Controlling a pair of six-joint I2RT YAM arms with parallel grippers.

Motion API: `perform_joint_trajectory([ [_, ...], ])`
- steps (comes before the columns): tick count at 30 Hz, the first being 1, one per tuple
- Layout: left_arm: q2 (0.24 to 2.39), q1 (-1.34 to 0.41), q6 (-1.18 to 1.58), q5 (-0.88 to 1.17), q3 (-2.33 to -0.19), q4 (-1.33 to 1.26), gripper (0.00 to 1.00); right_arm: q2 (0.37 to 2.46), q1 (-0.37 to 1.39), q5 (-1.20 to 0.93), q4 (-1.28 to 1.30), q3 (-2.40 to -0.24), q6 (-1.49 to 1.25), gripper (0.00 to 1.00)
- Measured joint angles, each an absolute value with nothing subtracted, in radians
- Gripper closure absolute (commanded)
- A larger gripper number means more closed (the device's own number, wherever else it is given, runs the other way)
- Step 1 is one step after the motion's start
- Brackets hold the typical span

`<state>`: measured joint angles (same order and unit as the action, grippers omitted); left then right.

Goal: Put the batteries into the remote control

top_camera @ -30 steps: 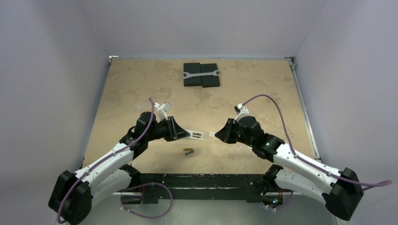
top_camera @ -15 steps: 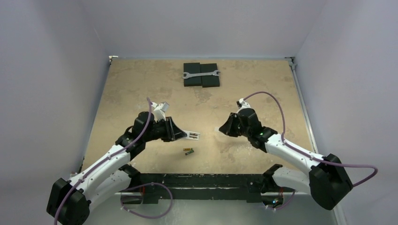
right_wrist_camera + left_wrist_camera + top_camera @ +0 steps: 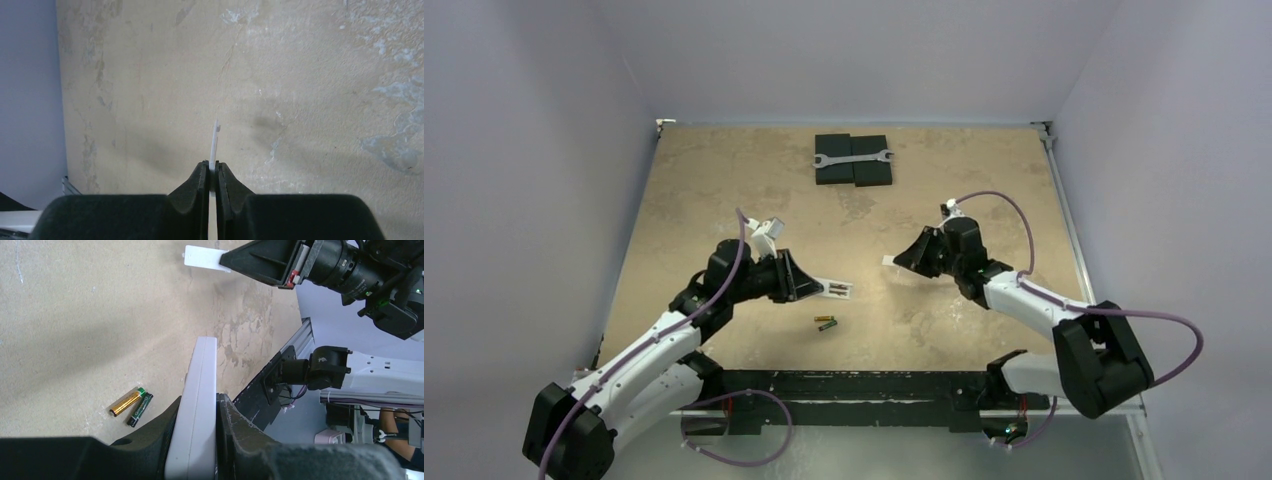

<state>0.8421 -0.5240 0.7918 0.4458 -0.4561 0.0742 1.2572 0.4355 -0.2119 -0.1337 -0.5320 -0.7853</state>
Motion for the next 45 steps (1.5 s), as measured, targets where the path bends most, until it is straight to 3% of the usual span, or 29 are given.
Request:
perform_joint_trajectory([
  [18,0.865,-0.524,0.857,0.508,-0.393,-0.049,1.00,1.459,0.325,-0.310,-0.334,-0.513,-0.862,0.98],
  [24,0.871,-0.524,0.875,0.521,-0.380,-0.074,1.00,1.502,0.319,-0.333,-0.376,-0.511,-0.875,0.89],
  [29,0.888,-0.524,0.883,0.523,-0.374,-0.102,1.00,1.507,0.318,-0.334,-0.389,-0.504,-0.877,0.68],
  [31,0.890,-0.524,0.888,0.524,-0.366,-0.116,1.00,1.511,0.315,-0.333,-0.388,-0.500,-0.876,0.64],
  [38,0.918,-0.524,0.916,0.529,-0.342,-0.154,1.00,1.518,0.311,-0.332,-0.374,-0.499,-0.871,0.54],
  [45,0.957,-0.524,0.933,0.529,-0.330,-0.203,1.00,1.496,0.307,-0.301,-0.311,-0.499,-0.847,0.51],
])
